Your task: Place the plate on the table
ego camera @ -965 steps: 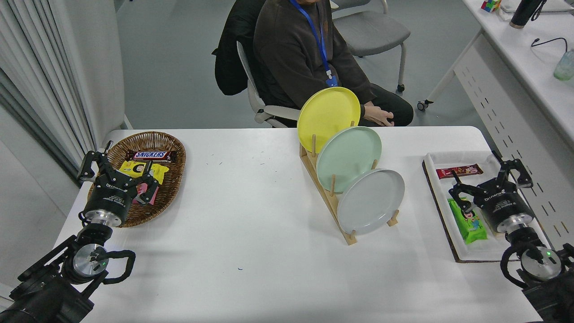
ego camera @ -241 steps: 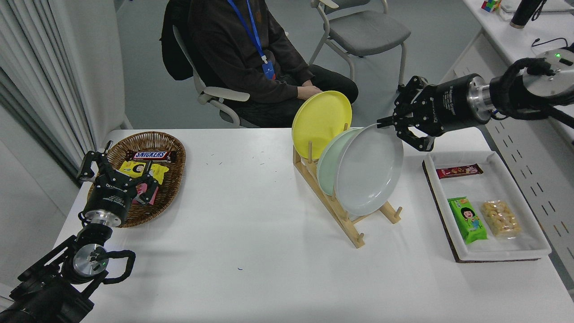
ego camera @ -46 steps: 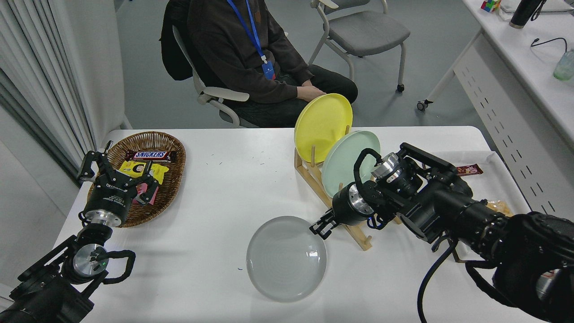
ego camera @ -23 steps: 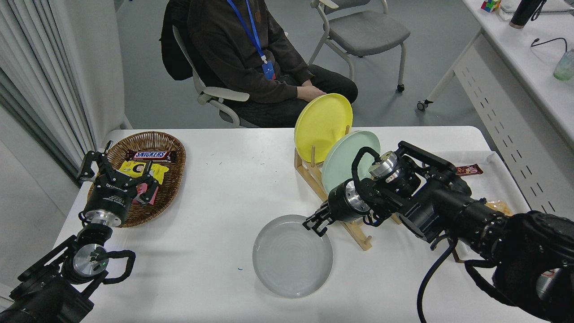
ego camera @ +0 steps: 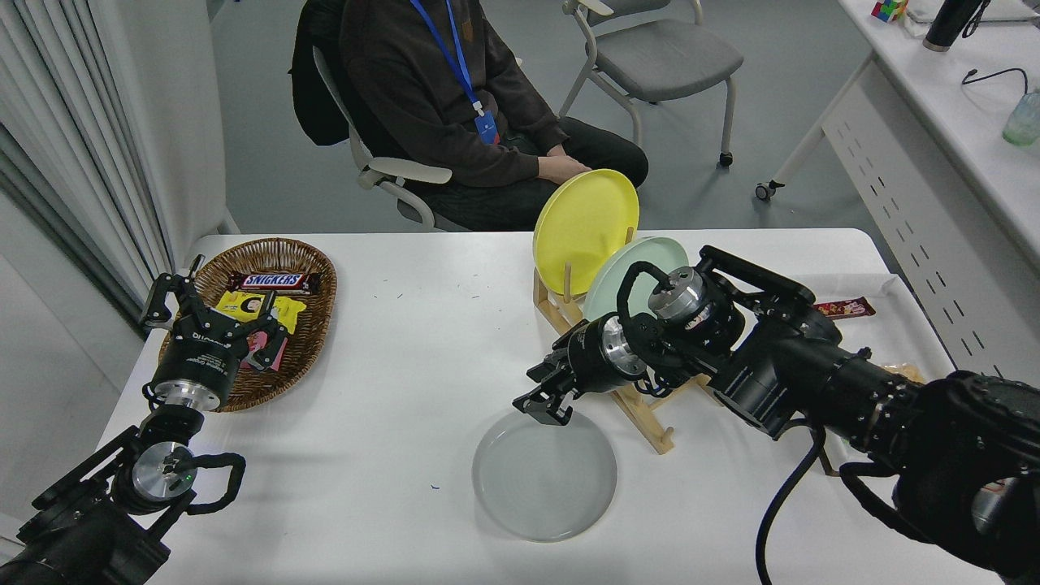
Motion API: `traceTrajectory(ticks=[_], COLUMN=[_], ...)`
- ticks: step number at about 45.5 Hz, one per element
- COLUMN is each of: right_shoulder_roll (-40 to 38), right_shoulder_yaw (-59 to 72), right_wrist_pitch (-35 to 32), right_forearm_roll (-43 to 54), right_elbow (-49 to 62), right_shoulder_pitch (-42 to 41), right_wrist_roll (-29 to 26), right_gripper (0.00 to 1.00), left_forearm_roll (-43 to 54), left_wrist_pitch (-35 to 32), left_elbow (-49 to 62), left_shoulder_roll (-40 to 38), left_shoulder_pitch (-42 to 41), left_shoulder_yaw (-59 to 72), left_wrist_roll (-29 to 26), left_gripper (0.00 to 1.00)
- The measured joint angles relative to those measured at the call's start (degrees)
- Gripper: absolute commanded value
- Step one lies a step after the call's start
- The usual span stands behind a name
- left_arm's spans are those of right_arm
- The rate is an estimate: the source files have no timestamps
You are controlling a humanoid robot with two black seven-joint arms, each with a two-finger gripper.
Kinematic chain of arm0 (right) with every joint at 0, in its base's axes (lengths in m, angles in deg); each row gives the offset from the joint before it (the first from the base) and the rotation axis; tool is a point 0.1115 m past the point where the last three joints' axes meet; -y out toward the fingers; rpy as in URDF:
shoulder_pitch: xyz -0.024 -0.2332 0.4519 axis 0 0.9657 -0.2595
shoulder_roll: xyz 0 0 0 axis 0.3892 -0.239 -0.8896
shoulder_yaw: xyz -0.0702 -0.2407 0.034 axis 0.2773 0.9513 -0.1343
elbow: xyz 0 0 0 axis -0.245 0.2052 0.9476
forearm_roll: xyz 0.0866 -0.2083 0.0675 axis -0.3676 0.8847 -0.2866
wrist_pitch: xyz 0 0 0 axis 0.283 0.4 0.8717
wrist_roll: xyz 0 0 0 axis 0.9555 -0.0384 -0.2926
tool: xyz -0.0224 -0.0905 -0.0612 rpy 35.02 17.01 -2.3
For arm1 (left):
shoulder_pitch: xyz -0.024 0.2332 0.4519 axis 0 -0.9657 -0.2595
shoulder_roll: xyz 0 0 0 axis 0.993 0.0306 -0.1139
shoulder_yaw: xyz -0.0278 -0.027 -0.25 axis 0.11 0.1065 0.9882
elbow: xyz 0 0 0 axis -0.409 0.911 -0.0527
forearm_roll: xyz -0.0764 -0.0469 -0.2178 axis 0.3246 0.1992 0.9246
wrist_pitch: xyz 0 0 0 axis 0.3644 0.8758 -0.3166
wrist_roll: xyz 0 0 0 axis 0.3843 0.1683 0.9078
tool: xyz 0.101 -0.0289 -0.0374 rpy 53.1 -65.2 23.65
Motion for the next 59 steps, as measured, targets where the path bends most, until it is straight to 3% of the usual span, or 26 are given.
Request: traceTrajectory(ticks=[2,7,11,15,28,44,59], right_shoulder_roll=[0.01,0.01,0.01,0.01,-0.09,-4.47,-9.93], right_shoulder_yaw=[0.04,0.13,0.13,-0.11,-2.15,-11.42,-18.44], right_wrist_pitch=[-0.88,-3.02,-4.58,-5.89,-11.85,-20.63,-24.67], right_forearm_roll=[0.41,1.84,3.08,4.26,7.76,20.19,25.27], right_elbow=[-0.52,-1.6,-2.12,-2.47,-2.83,-2.28,-1.09], right_shoulder_pitch=[-0.48,-1.7,-2.6,-3.6,-6.63,-7.92,-8.16], right_wrist_roll=[-0.02,-0.07,-0.09,-0.09,0.38,3.02,15.66], right_gripper=[0.53,0.75,0.82,0.98,0.99,0.99,0.99], left_forearm_roll=[0.0,0.0,-0.01,0.0,0.0,0.0,-0.02], left_wrist_pitch=[0.0,0.0,0.0,0.0,0.0,0.0,0.0], left_elbow=[0.0,0.0,0.0,0.0,0.0,0.0,0.0], left_shoulder_roll=[0.0,0.0,0.0,0.0,0.0,0.0,0.0], left_shoulder_pitch=[0.0,0.0,0.0,0.0,0.0,0.0,0.0], left_shoulder_yaw=[0.0,0.0,0.0,0.0,0.0,0.0,0.0], left_wrist_roll=[0.0,0.0,0.0,0.0,0.0,0.0,0.0], left_gripper=[0.98,0.98,0.98,0.98,0.98,0.98,0.98])
